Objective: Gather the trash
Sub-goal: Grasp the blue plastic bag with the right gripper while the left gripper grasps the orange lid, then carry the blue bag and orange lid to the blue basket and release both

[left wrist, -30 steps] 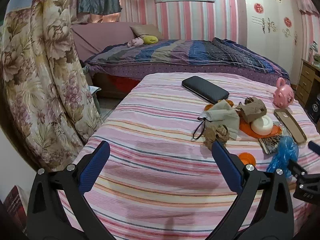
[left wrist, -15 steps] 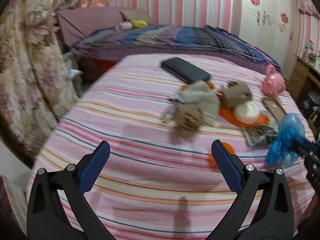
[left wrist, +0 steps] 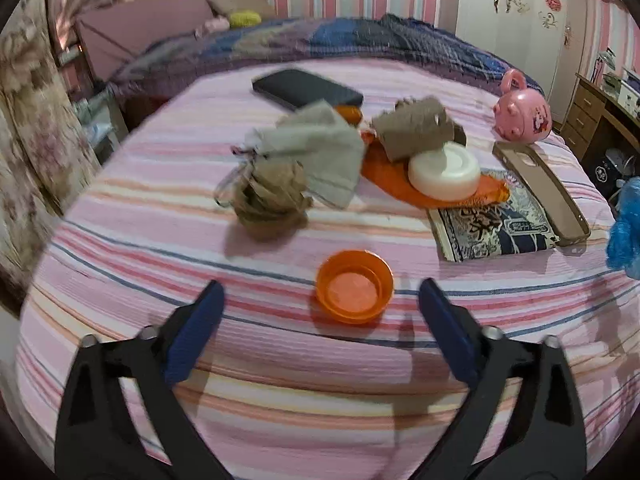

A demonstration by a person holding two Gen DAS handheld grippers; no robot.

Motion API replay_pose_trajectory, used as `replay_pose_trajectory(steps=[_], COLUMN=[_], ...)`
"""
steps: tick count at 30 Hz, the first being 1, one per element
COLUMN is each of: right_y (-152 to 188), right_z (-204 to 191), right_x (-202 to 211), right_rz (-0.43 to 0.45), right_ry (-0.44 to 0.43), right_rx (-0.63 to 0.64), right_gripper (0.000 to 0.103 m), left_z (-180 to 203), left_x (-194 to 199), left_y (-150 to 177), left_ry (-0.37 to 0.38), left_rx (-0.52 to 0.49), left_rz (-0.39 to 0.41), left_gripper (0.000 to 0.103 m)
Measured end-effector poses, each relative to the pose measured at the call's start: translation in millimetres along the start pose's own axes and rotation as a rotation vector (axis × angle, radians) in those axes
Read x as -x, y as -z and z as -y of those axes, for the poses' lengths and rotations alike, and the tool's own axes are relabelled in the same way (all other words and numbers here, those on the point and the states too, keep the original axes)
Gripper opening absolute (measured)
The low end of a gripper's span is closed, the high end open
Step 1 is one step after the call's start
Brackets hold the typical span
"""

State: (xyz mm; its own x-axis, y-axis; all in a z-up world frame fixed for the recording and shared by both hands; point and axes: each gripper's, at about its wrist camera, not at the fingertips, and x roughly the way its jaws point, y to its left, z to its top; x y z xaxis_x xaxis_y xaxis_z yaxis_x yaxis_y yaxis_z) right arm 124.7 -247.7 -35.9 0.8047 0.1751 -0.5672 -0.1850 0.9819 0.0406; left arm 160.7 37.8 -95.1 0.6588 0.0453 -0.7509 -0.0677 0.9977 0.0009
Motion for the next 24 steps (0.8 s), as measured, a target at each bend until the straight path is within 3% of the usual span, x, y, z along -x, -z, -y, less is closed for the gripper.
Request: replay_pose_trajectory(steps=[4, 6, 8, 13, 18, 24], right_y=[-0.8, -1.4, -1.8, 1.2, 1.5, 5.2], right_z=[15.0, 23.0, 34.5, 57.6, 89.7, 132.2], right_x=[7.3, 13.2, 21.0, 34.4, 56.1, 81.6], right_rz=[0.003, 0.012, 0.019, 0.027, 0.056, 0.071], right_ry=[0.01, 0.02, 0.027, 0.047, 0.085, 0.139], right_rx=[-0.004, -0.001, -0.011, -0.036, -0.072, -0.11], right_gripper=[0.02, 0.02, 0.02, 0.02, 0.02, 0.02], left_z=[3.0, 6.9, 14.1, 26.9, 41.6, 98.3], left_x=[-6.0, -4.6, -2.9, 4.5, 27.9, 69.4], left_y=[-0.8, -0.6, 1.5, 2.6, -6.2, -15.5], left_ry=[0.008, 0.024, 0.026, 0.001, -0.029, -0.001], left_rx=[0.012, 0.001, -0.033, -0.081, -0.061, -0.08], left_rz=[-0.012, -0.01, -0.009, 0.005, 0.088, 0.218], left_gripper=[0.066, 0.049, 0.039, 0.039, 0.039, 0.039])
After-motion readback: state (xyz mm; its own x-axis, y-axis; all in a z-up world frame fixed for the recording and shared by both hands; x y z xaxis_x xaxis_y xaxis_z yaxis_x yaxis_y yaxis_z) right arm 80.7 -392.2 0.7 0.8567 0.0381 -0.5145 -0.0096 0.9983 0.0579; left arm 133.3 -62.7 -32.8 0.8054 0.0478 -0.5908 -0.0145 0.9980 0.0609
